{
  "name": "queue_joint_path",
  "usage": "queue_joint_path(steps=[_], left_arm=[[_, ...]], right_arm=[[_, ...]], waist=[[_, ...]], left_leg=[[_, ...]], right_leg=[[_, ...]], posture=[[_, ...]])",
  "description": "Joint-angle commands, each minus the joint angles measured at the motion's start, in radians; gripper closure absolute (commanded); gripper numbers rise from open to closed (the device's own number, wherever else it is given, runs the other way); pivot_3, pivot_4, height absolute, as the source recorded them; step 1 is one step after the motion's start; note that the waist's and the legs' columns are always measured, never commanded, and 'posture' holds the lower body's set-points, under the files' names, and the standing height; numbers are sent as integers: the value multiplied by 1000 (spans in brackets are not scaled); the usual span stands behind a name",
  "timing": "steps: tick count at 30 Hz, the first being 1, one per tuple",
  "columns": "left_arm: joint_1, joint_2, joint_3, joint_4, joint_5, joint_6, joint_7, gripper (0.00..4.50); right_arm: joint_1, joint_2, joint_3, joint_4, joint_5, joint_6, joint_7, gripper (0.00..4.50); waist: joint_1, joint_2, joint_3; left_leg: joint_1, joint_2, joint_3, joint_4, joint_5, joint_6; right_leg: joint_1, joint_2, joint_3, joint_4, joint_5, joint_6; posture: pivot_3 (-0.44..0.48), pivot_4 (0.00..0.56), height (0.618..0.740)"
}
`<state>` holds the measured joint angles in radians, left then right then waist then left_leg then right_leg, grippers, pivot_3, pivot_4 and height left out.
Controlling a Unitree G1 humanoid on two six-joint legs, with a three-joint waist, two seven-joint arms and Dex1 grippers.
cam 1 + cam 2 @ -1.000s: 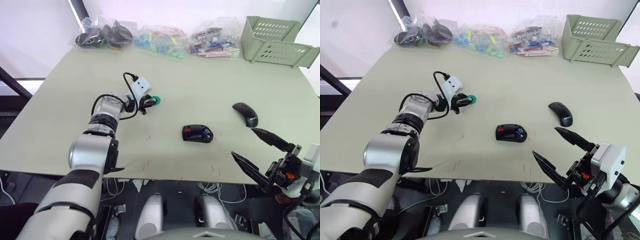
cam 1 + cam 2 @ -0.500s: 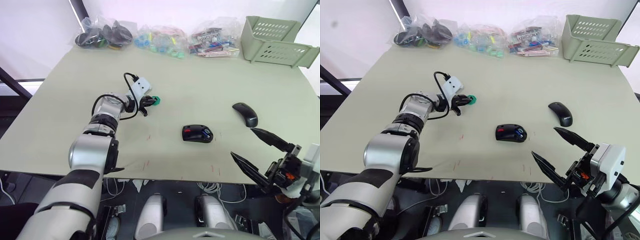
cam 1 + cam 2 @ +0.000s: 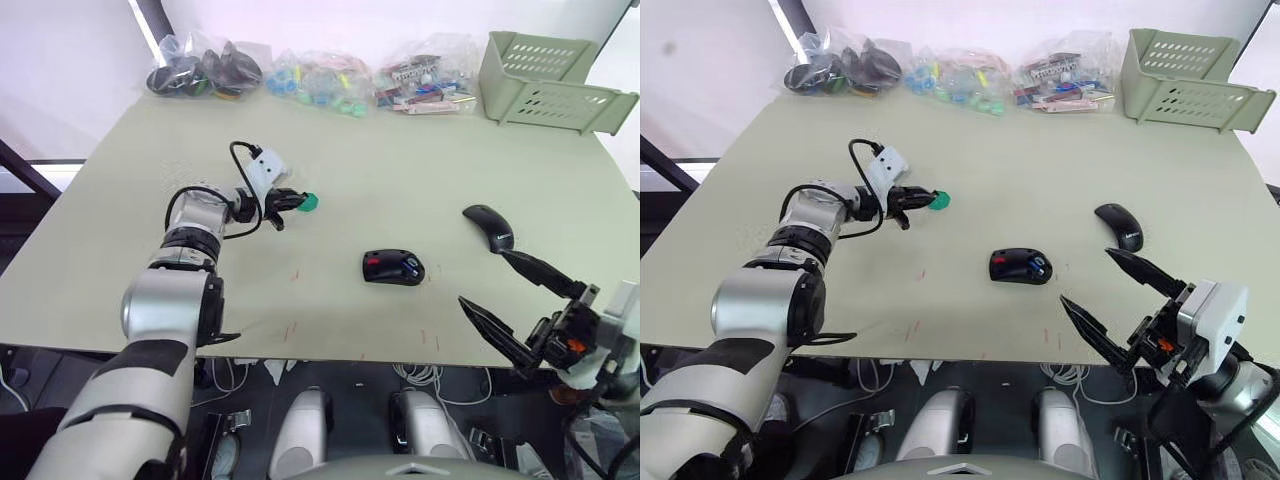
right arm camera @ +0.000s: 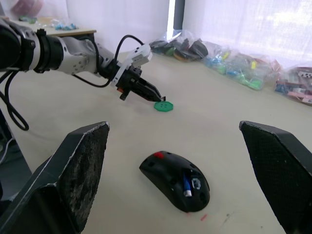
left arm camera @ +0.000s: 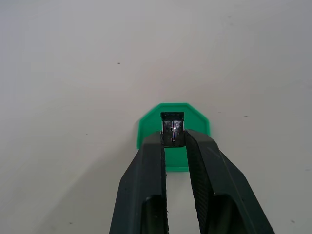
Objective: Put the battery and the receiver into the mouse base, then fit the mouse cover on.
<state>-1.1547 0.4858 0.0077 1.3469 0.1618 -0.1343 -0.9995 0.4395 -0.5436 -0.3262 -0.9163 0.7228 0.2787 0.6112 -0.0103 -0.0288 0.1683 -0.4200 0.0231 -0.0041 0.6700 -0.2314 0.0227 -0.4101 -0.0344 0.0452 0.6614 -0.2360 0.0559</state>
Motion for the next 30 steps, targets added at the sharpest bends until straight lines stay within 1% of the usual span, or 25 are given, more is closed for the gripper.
queue_joint_path(steps=[1, 5, 7, 8, 10, 12, 13, 15, 17, 19, 22, 25, 27, 29, 30], left_arm=[[-9, 28, 36, -58, -63, -29, -131, 3798], [13, 39, 42, -126, -110, -29, -271, 3798], [38, 47, 47, -219, -160, 16, -363, 3798], [58, 50, 47, -289, -189, 52, -408, 3798], [104, 55, 41, -426, -230, 123, -450, 3798], [156, 63, 32, -586, -269, 205, -473, 3798], [183, 69, 28, -672, -290, 252, -475, 3798], [233, 86, 16, -840, -326, 324, -480, 3798], [267, 100, 9, -958, -354, 384, -469, 3798], [291, 114, -2, -1048, -368, 411, -458, 3798], [305, 120, -7, -1143, -401, 463, -431, 3798], [321, 126, -28, -1199, -397, 424, -419, 3798], [325, 126, -34, -1218, -402, 415, -409, 3895], [329, 128, -43, -1232, -410, 406, -409, 3895], [331, 130, -47, -1238, -414, 403, -412, 3895]], right_arm=[[-81, -57, 44, -47, 32, 112, -95, 0], [-232, -149, 80, -69, 82, 242, -175, 0], [-390, -250, 106, -41, 213, 420, -273, 0], [-484, -307, 123, -3, 320, 508, -318, 0], [-632, -375, 157, 87, 493, 630, -406, 0], [-773, -374, 203, 189, 610, 689, -469, 0], [-842, -371, 233, 251, 689, 725, -517, 0], [-975, -333, 298, 398, 820, 781, -627, 0], [-1064, -310, 343, 496, 910, 816, -706, 0], [-1129, -288, 377, 588, 1009, 825, -793, 0], [-1213, -263, 419, 702, 1123, 835, -881, 0], [-1289, -230, 458, 814, 1234, 845, -953, 0], [-1325, -182, 453, 881, 1249, 877, -957, 527], [-1361, -137, 440, 943, 1249, 912, -958, 1197], [-1377, -121, 436, 968, 1249, 928, -959, 1623]], waist=[[-1, 0, 0], [-1, 0, 0], [-3, 0, 0], [-7, 0, 1], [-7, 1, 1], [-4, -2, 1], [-2, -1, 2], [-3, -1, 2], [-2, 0, 2], [-2, 0, 2], [-2, 0, 2], [-4, 0, 2], [-5, 0, 2], [-6, 0, 2], [-7, 0, 2]], left_leg=[[0, 0, 0, 0, 0, 0], [0, 0, 1, 0, 0, 0], [-1, 0, 0, 0, 0, 0], [0, 0, 1, 0, 0, 0], [0, 3, 1, 0, 0, 0], [-1, 5, 0, -1, 0, 0], [-2, 6, 0, -1, 0, 0], [-4, 6, -1, -1, 0, 0], [-7, 6, -2, 0, 0, 0], [-9, 5, -3, 1, 0, 0], [-10, 4, -3, 1, 0, 0], [-10, 4, -3, 1, 0, 0], [-9, 3, -2, 1, 0, 0], [-9, 3, -3, 1, 0, 0], [-9, 3, -3, 1, 0, 0]], right_leg=[[0, 0, 0, 0, 0, 0], [0, 0, 1, 0, 0, -1], [0, 0, 0, 0, 0, -1], [-1, 0, 1, 0, 0, -1], [-2, -2, 3, 1, 1, -2], [-2, -1, 1, 0, 1, -3], [-2, 0, 0, 0, 1, -4], [-4, 0, -1, 0, 1, -4], [-5, -1, -2, 0, 1, -4], [-6, -1, -3, -1, 1, -4], [-7, -1, -3, 0, 1, -4], [-7, -1, -3, 0, 1, -4], [-7, -1, -3, 0, 1, -4], [-7, 0, -3, 0, 1, -4], [-7, 0, -3, 0, 1, -4]], posture=[[0, 150, 740], [0, 150, 740], [0, 150, 740], [0, 150, 740], [0, 150, 740], [0, 150, 740], [0, 150, 740], [0, 150, 740], [0, 150, 740], [0, 150, 740], [0, 150, 740], [0, 150, 740], [0, 150, 740], [0, 150, 740], [0, 150, 740]])
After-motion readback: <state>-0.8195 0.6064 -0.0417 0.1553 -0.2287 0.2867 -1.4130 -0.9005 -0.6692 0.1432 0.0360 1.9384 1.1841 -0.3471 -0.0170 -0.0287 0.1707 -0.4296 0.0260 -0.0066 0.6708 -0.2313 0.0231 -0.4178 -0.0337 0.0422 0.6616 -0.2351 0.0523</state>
